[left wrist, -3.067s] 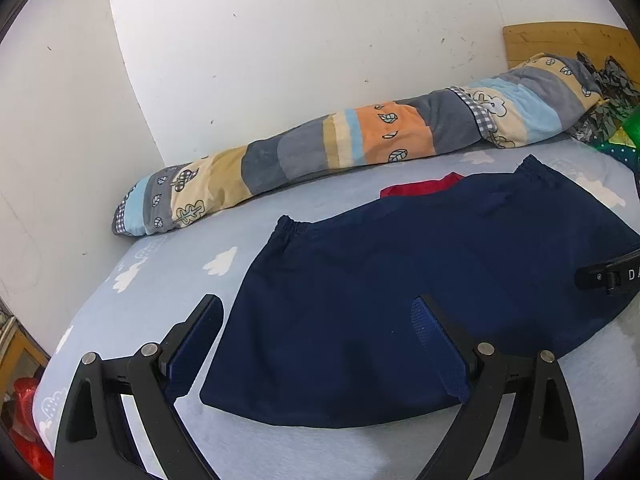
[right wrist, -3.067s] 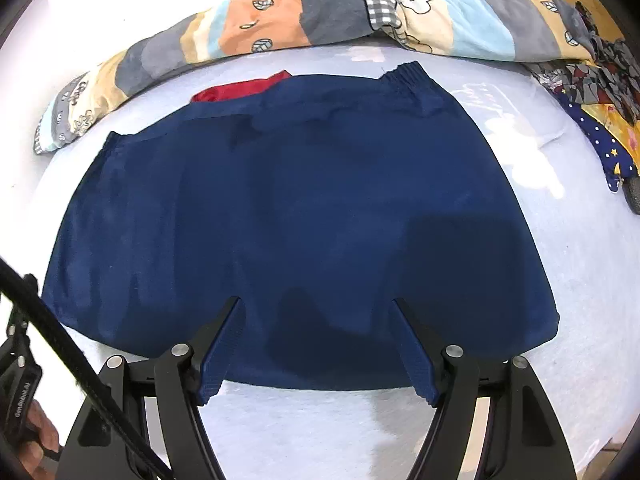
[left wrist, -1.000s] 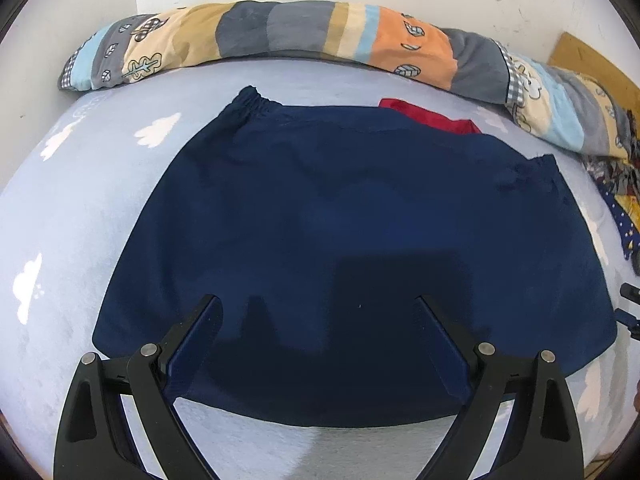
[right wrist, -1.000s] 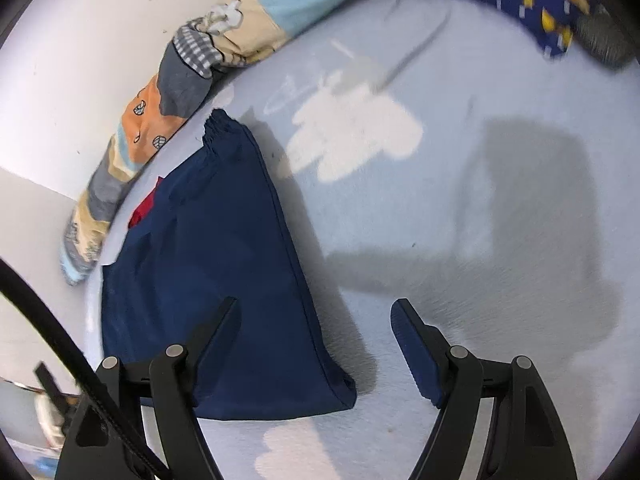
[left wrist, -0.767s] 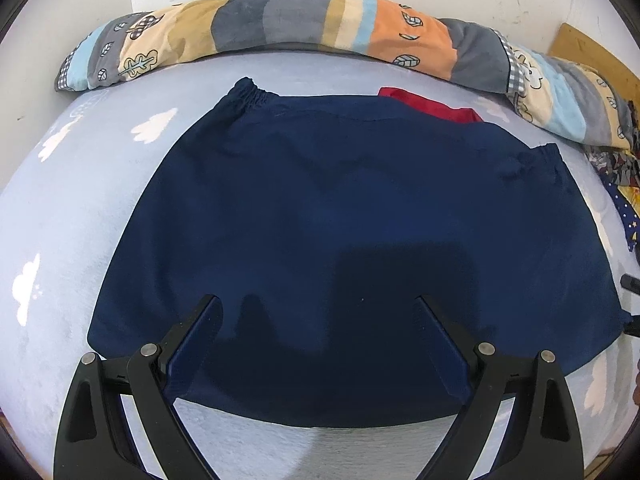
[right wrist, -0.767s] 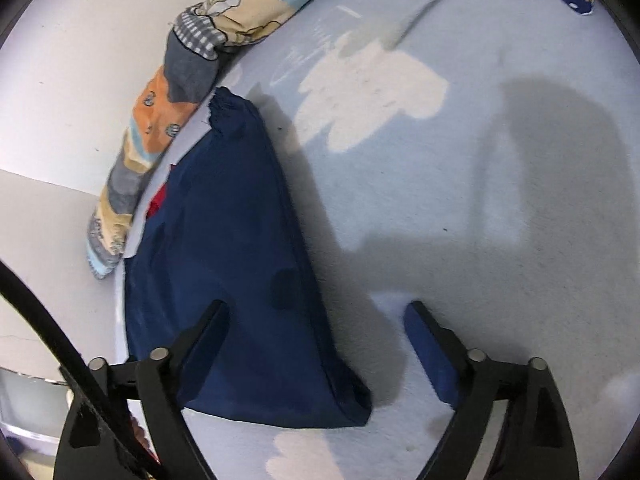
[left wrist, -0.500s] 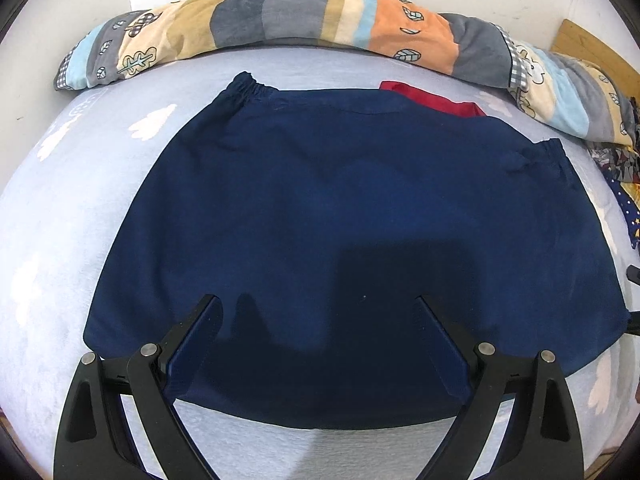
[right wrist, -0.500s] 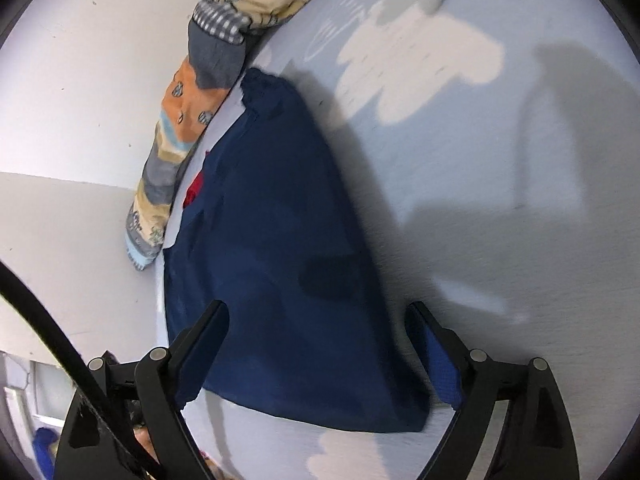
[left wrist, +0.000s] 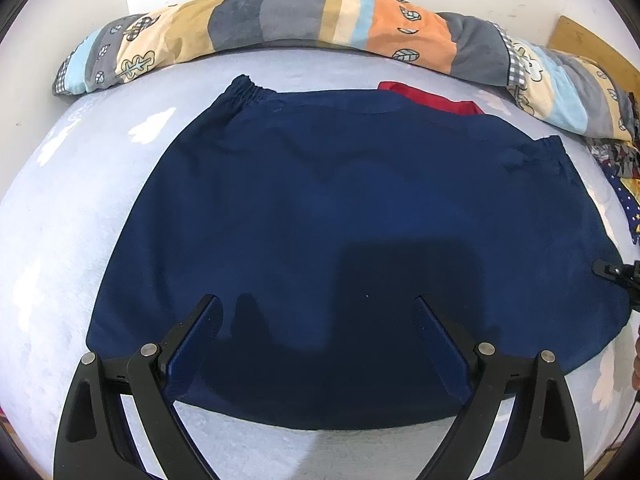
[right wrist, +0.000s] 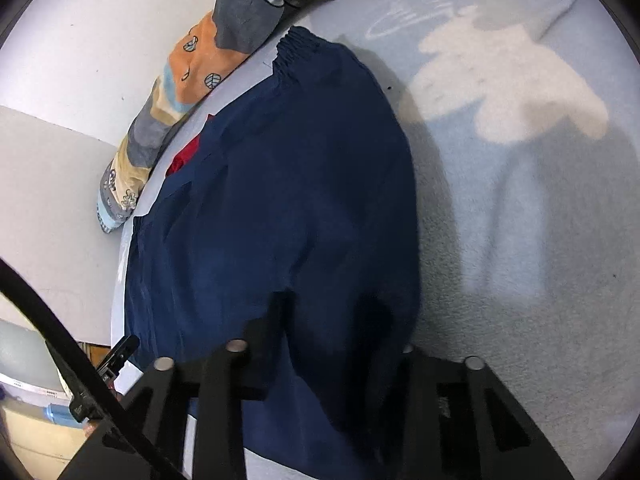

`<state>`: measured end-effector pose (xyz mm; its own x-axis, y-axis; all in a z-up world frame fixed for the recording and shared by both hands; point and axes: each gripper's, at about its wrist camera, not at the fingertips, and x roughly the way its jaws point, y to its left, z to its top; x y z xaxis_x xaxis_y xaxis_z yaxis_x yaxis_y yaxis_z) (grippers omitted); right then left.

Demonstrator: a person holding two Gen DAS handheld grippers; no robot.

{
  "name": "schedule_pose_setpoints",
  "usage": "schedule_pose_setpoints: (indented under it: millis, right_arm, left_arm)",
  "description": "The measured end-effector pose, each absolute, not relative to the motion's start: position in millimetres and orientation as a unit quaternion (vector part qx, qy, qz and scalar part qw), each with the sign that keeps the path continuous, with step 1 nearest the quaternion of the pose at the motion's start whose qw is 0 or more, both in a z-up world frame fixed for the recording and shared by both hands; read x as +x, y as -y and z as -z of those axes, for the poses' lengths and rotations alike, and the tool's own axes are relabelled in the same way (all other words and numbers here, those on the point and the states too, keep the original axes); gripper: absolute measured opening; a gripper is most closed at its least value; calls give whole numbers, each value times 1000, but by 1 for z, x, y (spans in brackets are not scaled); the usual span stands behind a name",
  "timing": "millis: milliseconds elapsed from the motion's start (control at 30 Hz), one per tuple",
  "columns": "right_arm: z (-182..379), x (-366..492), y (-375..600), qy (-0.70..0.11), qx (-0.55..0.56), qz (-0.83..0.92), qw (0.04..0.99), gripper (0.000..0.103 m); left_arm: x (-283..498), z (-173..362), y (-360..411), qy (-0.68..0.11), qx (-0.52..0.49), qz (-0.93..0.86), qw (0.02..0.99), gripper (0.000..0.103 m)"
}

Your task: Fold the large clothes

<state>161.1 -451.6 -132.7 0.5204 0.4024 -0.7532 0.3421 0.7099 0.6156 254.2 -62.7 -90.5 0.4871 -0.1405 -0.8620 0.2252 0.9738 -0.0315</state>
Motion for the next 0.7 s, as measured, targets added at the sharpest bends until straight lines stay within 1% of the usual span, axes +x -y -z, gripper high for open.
schedule_pose_setpoints:
  millis: [133, 233, 367, 533, 700]
  right_arm:
    - [113, 162, 444, -478, 358, -17, 802, 19]
    - [94, 156, 441, -463, 355, -21, 812, 16]
    - [82, 158, 436, -455, 349, -17, 819, 15]
    - [84, 153, 439, -454, 366, -8, 813, 15]
    - [75, 147, 440, -446, 377, -3, 812, 14]
  left_arm:
    - [257, 92, 69, -495, 37, 106, 861, 95]
    - [256, 92, 77, -494, 34, 108, 862, 95]
    - [253, 90, 89, -489, 37, 121, 863, 95]
    - [251, 88, 102, -476, 56, 125, 869, 95]
    - [254, 96, 110, -482, 44, 129, 866, 95]
